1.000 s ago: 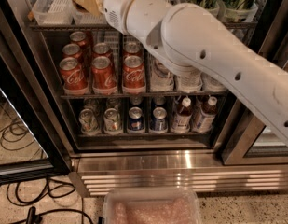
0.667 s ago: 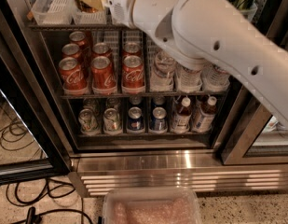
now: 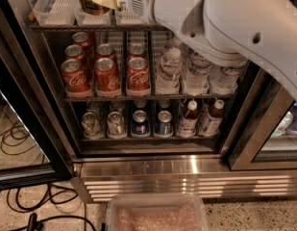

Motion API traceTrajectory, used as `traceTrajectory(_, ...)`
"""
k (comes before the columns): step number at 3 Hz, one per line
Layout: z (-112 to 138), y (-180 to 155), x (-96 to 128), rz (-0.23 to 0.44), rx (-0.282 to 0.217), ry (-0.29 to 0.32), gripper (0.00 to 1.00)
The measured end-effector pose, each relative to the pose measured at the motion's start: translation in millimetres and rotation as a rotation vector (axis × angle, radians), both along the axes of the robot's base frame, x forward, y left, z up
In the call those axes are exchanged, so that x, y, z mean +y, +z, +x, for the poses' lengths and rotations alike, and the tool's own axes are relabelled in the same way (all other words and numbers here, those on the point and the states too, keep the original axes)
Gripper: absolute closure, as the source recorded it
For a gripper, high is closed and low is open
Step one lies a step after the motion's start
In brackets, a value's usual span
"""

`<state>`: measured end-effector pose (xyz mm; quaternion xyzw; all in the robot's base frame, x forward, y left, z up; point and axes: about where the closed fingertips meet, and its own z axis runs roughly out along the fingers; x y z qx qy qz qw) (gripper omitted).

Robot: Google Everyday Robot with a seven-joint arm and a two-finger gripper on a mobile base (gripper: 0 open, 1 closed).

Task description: Pick orange can from top shelf of fridge

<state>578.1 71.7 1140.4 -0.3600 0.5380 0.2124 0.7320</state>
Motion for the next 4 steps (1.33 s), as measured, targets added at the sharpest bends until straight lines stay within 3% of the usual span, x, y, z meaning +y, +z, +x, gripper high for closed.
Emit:
traceTrajectory(1, -15, -30, -15, -0.028, 0.141, 0.057, 1.0)
traceTrajectory(2, -33, -69, -40, -0.033, 0.321, 0.132, 1.0)
traceTrajectory(3, -48, -88, -68, -0.08, 0.424, 0.185, 1.0)
traceTrajectory(4, -64, -93, -86, -0.143, 0.444, 0.229, 1.0)
